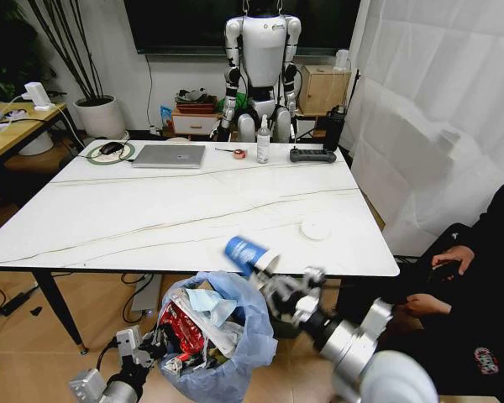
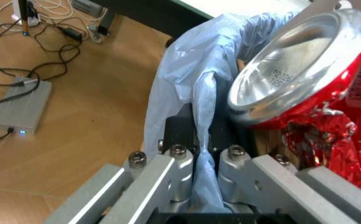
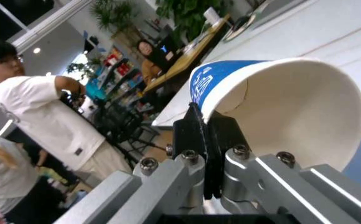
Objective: Pick up the trash bin and place the trash from the table into it.
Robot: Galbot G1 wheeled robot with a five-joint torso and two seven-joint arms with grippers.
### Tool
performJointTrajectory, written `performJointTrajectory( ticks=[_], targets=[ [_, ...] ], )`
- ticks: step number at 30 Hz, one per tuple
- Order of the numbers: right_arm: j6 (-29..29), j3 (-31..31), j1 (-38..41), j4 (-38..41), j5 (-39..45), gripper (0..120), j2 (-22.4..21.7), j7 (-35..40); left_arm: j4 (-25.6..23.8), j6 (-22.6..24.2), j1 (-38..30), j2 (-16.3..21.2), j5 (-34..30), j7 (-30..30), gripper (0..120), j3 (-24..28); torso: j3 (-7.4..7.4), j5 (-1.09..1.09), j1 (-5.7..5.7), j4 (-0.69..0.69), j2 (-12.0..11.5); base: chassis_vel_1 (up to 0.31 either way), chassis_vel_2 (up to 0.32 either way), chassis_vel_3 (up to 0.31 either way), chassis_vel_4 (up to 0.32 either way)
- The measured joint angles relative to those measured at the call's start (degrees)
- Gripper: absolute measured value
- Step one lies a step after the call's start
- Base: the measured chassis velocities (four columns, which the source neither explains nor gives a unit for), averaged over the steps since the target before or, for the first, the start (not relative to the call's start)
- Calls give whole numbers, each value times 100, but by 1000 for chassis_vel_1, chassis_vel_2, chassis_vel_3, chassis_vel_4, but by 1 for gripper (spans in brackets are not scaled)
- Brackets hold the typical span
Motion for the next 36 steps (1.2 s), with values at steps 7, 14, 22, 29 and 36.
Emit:
performJointTrajectory(
  ticks=[7,14,22,29,36],
  targets=[
    [77,-603,377,-316,140,0,45,8,47,4,-50,-126,78,-5,0,29,1,0,1,0,0,0,0,0,0],
    [81,-701,396,-514,90,0,140,64,75,6,-95,-217,130,-5,0,71,1,0,2,0,-1,0,0,0,0],
    [87,-853,327,-685,-187,0,258,103,61,14,-126,-258,144,-8,0,100,1,0,1,0,-1,0,0,0,0],
    [112,-900,379,-1055,-469,0,382,114,-25,18,-83,-279,162,-9,0,131,1,0,1,0,-1,0,0,0,0],
    [149,-895,318,-1173,-636,0,385,78,-45,19,-71,-295,178,-8,0,151,1,0,1,0,-1,0,0,0,0]
  ],
)
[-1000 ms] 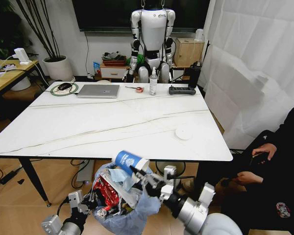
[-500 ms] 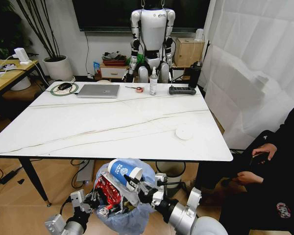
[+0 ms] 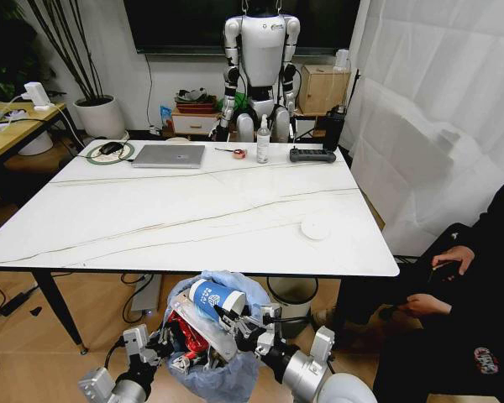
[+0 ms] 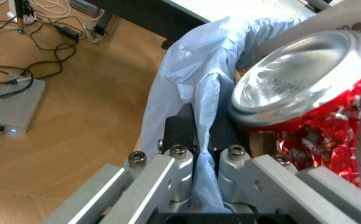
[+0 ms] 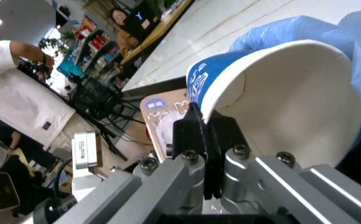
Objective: Pick up the trash bin and place the trash from the table into it.
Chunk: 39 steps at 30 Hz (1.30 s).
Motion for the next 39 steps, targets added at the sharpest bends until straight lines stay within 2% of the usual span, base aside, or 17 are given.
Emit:
performJointTrajectory(
  ticks=[12,16,20,24,27,30,34,39],
  targets=[
    [35,45,-32,77,-153,0,-56,-113,46,0,-31,6,-6,7,0,14,-1,0,0,0,0,0,0,0,0],
    [34,58,-32,73,-171,12,-70,-142,50,0,-44,20,-20,7,0,15,-1,1,0,0,0,0,0,0,0],
    [30,64,3,77,-207,30,-102,-148,61,4,-73,41,-41,5,0,12,-1,0,0,0,0,0,0,0,0],
    [28,65,13,83,-226,40,-129,-150,70,8,-95,54,-60,2,0,9,-1,0,0,0,0,0,0,0,0],
    [28,128,-33,142,-242,55,-223,-158,87,14,-127,89,-113,-5,0,-8,-1,0,0,0,0,0,0,0,0],
    [28,169,-48,174,-242,62,-264,-155,103,15,-141,108,-133,-9,0,-24,-1,0,0,0,0,0,0,0,0],
    [28,273,-65,255,-230,81,-325,-153,145,15,-180,126,-165,-9,0,-36,0,0,-1,0,0,0,0,0,0],
    [28,328,-115,292,-224,94,-356,-147,158,15,-194,127,-172,-12,0,-34,0,1,-1,0,0,0,0,0,0]
  ],
)
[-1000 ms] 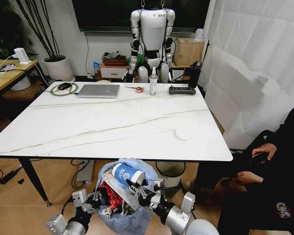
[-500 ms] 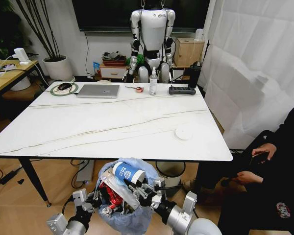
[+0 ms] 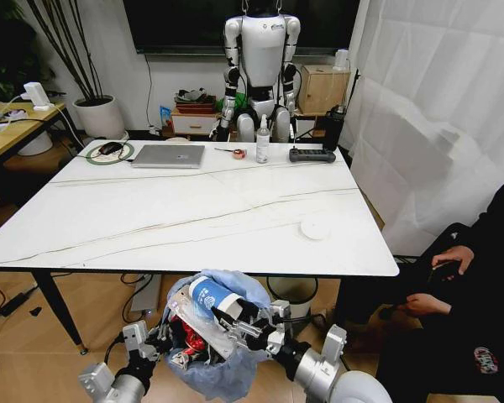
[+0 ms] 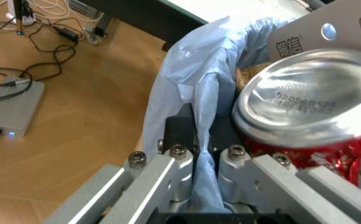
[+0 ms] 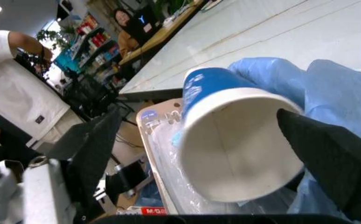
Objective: Pick up the trash bin and place the trash from the table into it.
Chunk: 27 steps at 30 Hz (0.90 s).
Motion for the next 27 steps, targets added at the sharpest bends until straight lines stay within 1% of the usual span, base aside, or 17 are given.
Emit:
performJointTrajectory(
  ticks=[2,8,27],
  targets=[
    [-1,2,-18,8,2,97,0,2,4,1,-9,4,-5,-1,0,0,0,0,0,0,0,0,0,0,0],
    [-5,24,-45,55,10,97,-46,10,6,3,-16,6,-20,-5,0,-3,0,0,0,0,0,0,0,0,0],
    [-19,447,-365,508,167,99,-534,80,15,2,-35,62,-74,-10,0,-47,0,0,0,0,0,0,0,0,0]
  ],
)
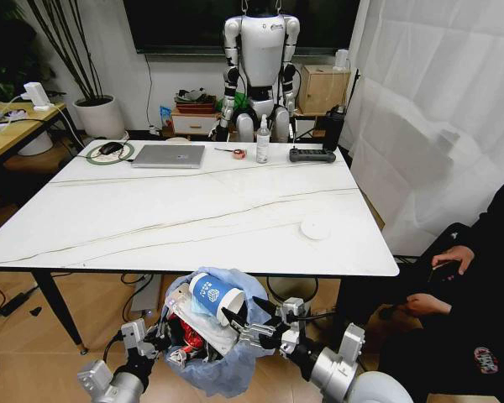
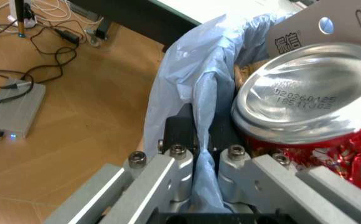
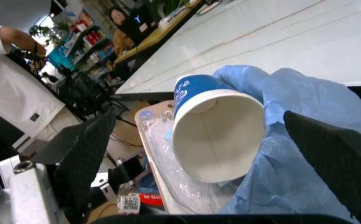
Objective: Pick up the trash bin and place the trash from the table into it.
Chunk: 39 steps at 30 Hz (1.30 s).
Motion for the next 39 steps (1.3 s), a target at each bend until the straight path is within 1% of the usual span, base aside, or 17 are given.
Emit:
performJointTrajectory(
  ticks=[5,8,13,14,18,19,20,23,25,26,27,28,29,31,33,39],
  targets=[
    [3,142,-98,83,23,99,-142,5,-1,0,-6,12,-14,-2,0,-2,0,0,0,0,0,0,0,0,0],
    [9,409,-292,204,60,100,-280,14,-2,1,-14,28,-25,-5,0,0,0,0,0,0,0,0,0,0,0],
    [13,660,-475,267,40,100,-272,24,-3,1,-12,46,-33,-6,0,-1,0,-1,0,-1,0,0,0,0,0],
    [1,740,-441,266,-9,100,-190,83,-3,1,-12,47,-35,-6,0,-2,0,-1,0,-1,0,0,0,0,0],
    [-158,1151,200,15,-52,100,410,722,-22,2,9,30,-33,-6,0,4,0,2,0,-1,0,0,0,0,0],
    [-269,1267,596,-251,-105,100,570,930,-33,2,30,20,-6,-5,0,14,0,0,0,0,0,0,0,0,0],
    [-269,1267,596,-251,-105,100,570,930,-33,2,30,20,-6,-5,0,14,0,0,0,0,0,0,0,0,0],
    [-487,1376,1302,-909,-531,100,707,1028,-100,4,58,1,17,-3,0,44,0,1,2,3,0,0,0,0,0],
    [-688,1379,1742,-1466,-1011,100,743,953,-134,7,61,-17,22,-2,0,43,1,1,3,2,0,0,0,0,0],
    [-779,1357,1897,-1647,-1145,100,747,901,-139,8,66,-21,22,-2,0,36,1,0,3,0,0,0,0,0,0],
    [-891,1322,2048,-1829,-1272,100,747,846,-146,8,74,-28,22,-2,0,25,1,1,3,1,-1,0,0,0,0],
    [-891,1322,2048,-1829,-1272,100,747,846,-146,8,74,-28,22,-2,0,25,1,1,3,1,-1,0,0,0,0],
    [-1042,1243,2255,-2064,-1450,100,744,756,-151,8,96,-35,22,-2,0,4,1,1,3,-1,0,0,0,0,0],
    [-1161,1176,2394,-2213,-1563,100,738,698,-155,8,112,-46,22,-2,0,-11,1,0,2,1,0,0,0,0,0],
    [-1399,994,2666,-2537,-1746,100,727,507,-163,8,132,-73,22,-1,0,-41,1,0,2,1,0,0,0,0,0],
    [-1642,722,2945,-2962,-1824,100,733,241,-166,4,135,-101,22,4,0,-64,0,0,1,0,0,0,0,0,0]
  ],
)
